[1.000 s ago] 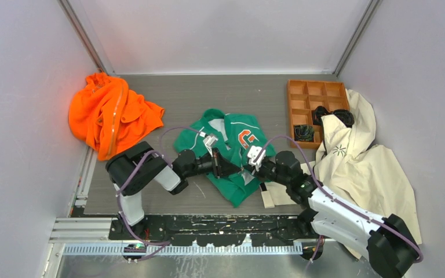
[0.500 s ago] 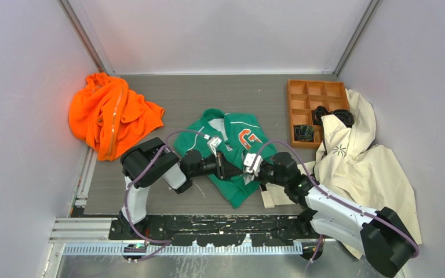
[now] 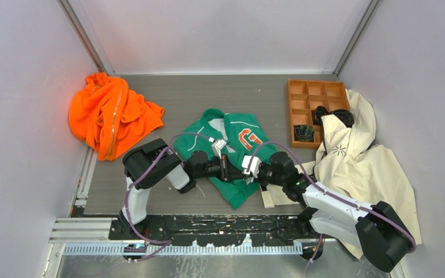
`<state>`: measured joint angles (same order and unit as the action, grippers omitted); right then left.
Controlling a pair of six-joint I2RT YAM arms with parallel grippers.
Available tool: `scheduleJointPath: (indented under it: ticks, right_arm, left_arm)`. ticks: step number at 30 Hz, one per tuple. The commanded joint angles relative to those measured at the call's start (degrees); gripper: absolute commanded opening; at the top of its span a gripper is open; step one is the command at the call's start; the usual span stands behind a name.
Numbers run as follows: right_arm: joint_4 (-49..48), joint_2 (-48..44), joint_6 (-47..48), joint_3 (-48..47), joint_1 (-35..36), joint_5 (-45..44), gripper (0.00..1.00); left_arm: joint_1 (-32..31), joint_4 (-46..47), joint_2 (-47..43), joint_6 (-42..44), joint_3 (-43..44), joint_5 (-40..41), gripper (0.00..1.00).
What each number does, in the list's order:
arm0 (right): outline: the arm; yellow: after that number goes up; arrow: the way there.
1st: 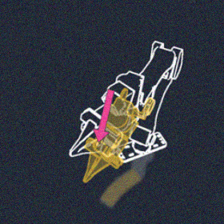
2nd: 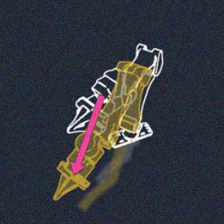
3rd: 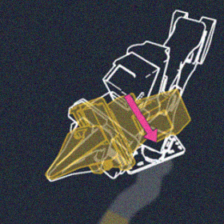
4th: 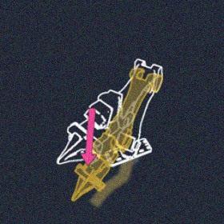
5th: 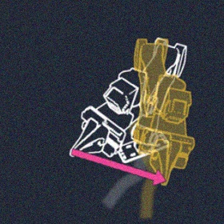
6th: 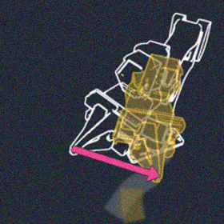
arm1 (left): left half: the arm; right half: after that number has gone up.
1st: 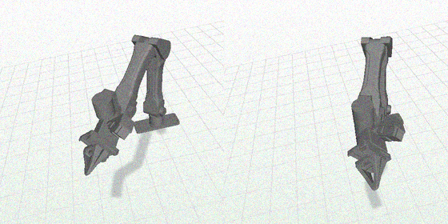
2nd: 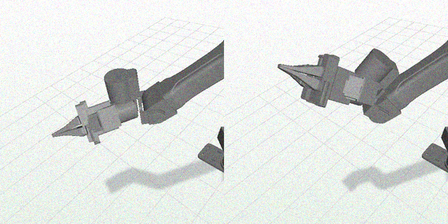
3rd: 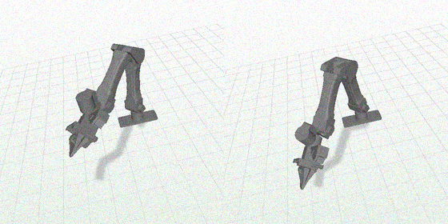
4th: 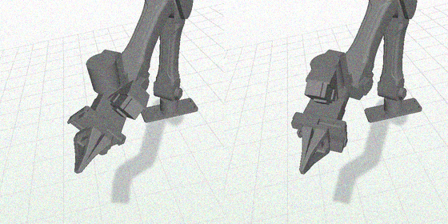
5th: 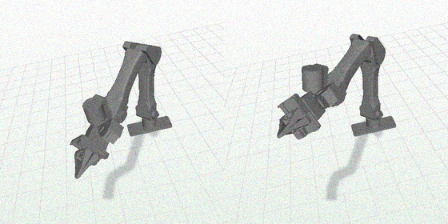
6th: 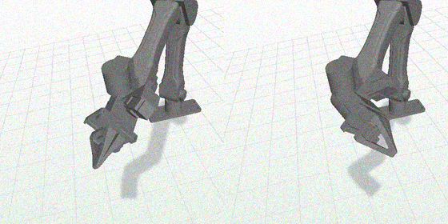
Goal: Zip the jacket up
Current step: Insert the zipper into the jacket.
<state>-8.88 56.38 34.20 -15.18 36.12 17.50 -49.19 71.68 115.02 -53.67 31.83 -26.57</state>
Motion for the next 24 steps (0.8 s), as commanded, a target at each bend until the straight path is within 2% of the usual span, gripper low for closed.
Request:
scheduleJointPath:
  ticks: [1, 4, 7, 17, 24]
  right_arm:
    - [5.2, -2.9, 3.0, -3.9, -1.0, 0.7, 0.14]
    - [11.4, -4.7, 4.6, -5.3, -1.1, 1.9, 0.33]
    - [14.2, -6.0, 4.4, -6.4, -1.2, 1.7, 0.44]
    - [27.7, -13.1, 6.6, -11.2, -2.4, 3.2, 0.59]
    - [40.2, -19.8, 16.6, -14.3, -4.1, 9.8, 0.61]
  left_arm:
    - [0.5, 0.3, 1.2, -3.4, 0.1, -1.0, 0.00]
    - [0.6, 0.5, 0.8, -3.9, -0.2, -0.6, 0.00]
    - [0.8, 0.1, 0.4, -3.9, -0.2, -0.7, 0.00]
    - [0.7, 0.2, -0.1, -4.6, -0.1, -1.7, 0.00]
    - [0.6, 0.3, -0.5, -5.5, 0.2, -3.1, 0.00]
